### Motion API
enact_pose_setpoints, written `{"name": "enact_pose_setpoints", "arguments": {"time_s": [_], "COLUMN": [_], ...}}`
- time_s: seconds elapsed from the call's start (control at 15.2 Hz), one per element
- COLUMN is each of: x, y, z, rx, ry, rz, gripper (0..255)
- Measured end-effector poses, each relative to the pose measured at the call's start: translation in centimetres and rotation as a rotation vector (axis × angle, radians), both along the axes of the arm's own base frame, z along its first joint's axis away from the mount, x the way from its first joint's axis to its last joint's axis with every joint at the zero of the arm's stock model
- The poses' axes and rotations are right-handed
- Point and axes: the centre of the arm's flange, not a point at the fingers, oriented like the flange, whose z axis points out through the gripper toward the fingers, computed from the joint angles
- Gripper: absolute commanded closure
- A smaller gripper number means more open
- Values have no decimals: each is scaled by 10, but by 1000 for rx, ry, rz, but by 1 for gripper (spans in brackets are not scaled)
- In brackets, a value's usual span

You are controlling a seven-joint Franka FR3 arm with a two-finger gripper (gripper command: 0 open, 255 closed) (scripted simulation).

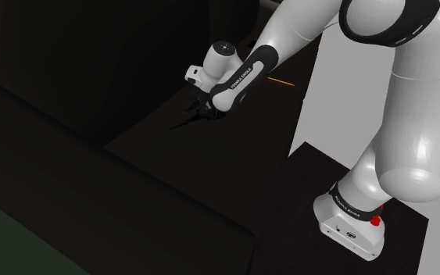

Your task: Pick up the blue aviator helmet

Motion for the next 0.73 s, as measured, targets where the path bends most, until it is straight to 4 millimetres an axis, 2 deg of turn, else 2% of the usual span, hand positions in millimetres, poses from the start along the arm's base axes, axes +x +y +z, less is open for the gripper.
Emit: {"name": "enact_pose_setpoints", "arguments": {"time_s": [0.59, 0.73], "x": [0, 0], "y": [0, 0], "z": [0, 5], "rx": [0, 0], "ry": [-2, 0], "rz": [0, 0], "gripper": [255, 255]}}
